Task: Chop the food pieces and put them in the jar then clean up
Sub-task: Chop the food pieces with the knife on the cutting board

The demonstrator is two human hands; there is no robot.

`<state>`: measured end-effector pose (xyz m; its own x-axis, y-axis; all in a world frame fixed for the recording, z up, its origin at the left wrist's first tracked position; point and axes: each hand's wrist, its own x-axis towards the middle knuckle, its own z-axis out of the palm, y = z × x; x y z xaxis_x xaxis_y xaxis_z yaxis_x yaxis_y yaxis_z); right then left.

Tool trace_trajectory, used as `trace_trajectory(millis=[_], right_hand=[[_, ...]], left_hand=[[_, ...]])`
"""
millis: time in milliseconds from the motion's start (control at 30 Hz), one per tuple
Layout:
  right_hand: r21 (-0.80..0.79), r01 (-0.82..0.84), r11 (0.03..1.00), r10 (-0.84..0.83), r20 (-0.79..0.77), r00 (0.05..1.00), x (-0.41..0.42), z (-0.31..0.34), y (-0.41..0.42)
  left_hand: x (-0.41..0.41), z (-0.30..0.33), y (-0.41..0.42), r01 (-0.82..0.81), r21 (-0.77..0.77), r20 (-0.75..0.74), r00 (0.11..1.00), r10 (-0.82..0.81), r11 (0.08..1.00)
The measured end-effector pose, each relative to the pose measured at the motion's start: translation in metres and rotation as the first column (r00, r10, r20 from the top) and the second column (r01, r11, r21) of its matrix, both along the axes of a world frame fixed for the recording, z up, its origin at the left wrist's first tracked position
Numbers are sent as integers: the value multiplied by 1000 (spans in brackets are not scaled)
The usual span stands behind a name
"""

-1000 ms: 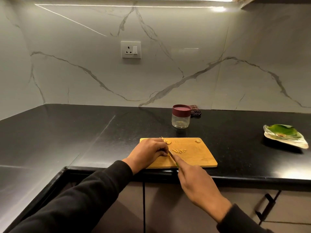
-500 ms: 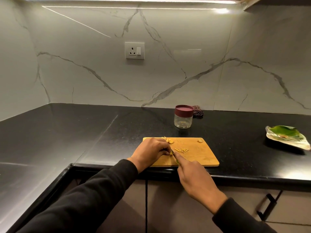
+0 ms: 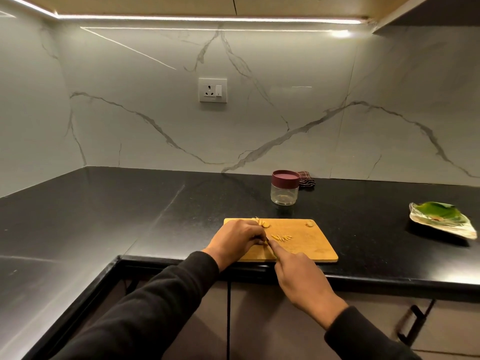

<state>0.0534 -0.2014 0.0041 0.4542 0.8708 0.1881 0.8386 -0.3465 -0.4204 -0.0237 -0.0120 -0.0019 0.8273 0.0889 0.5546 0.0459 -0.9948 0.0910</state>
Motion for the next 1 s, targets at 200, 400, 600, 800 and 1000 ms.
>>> trace_trajectory(millis=[200, 400, 600, 800, 1000], right_hand=[[-21, 11, 1000, -11, 39, 999, -3, -5, 2], [-39, 38, 999, -35, 65, 997, -5, -7, -5], [-83, 68, 994, -56, 140, 989, -14, -6, -28], [-160, 131, 978, -71, 333, 940, -21, -1, -45], [-177, 148, 973, -75, 364, 928, -23, -3, -44]], left_hand=[[0, -1, -1, -28, -3, 5, 1000, 28, 1000], [-1, -2, -3, -47, -20, 16, 999, 47, 999], [-2, -3, -6, -73, -11, 28, 997, 73, 997], [-2, -2, -8, -83, -19, -2, 997, 82, 996], [-1, -1, -7, -71, -17, -43, 997, 70, 997]])
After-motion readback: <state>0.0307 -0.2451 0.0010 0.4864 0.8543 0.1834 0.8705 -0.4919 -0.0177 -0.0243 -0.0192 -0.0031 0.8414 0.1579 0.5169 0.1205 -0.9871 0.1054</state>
